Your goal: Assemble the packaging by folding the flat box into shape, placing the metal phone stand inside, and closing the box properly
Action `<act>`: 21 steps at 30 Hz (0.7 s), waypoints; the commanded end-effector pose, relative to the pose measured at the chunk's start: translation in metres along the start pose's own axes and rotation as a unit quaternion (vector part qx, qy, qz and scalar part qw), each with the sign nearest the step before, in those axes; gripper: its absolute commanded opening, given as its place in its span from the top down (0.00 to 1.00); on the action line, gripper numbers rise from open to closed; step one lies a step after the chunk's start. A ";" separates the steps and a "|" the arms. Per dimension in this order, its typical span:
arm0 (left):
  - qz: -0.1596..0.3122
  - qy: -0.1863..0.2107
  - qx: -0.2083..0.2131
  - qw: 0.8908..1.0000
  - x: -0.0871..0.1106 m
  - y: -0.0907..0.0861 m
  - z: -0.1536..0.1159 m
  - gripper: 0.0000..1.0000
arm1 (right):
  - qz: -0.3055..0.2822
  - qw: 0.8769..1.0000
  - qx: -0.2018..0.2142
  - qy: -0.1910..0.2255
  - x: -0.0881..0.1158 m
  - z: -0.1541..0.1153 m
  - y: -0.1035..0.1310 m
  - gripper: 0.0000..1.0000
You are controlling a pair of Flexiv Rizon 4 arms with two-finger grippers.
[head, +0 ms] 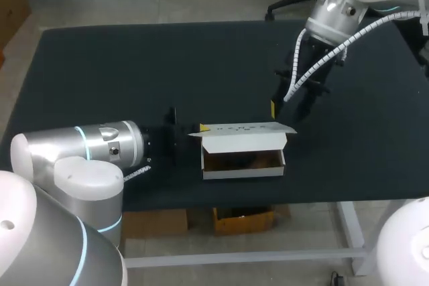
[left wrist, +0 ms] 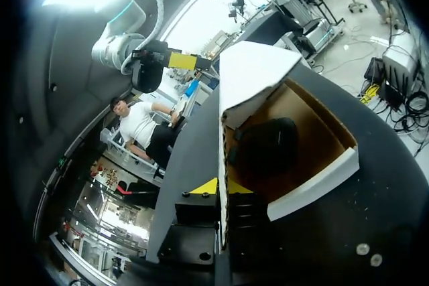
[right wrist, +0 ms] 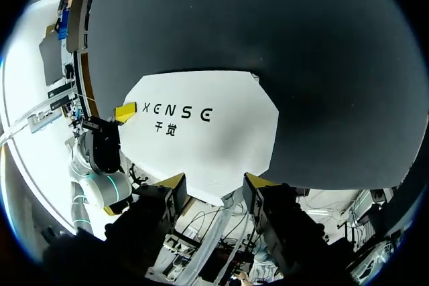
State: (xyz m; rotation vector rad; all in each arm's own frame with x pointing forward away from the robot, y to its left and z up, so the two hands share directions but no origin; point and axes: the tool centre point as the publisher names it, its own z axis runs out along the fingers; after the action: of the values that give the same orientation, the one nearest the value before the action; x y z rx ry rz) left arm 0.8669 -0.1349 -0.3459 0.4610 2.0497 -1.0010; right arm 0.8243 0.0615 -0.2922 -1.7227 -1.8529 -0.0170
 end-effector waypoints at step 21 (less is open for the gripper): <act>0.010 -0.015 0.012 1.000 0.007 0.001 0.000 0.73 | 0.007 1.000 0.017 0.016 -0.015 0.030 0.002 0.54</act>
State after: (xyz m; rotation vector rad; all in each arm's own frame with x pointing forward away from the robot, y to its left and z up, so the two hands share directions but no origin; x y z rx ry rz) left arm 0.8637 -0.1359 -0.3508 0.4786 2.0159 -1.0102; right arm 0.8131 0.0598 -0.3213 -1.7064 -1.8095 -0.0064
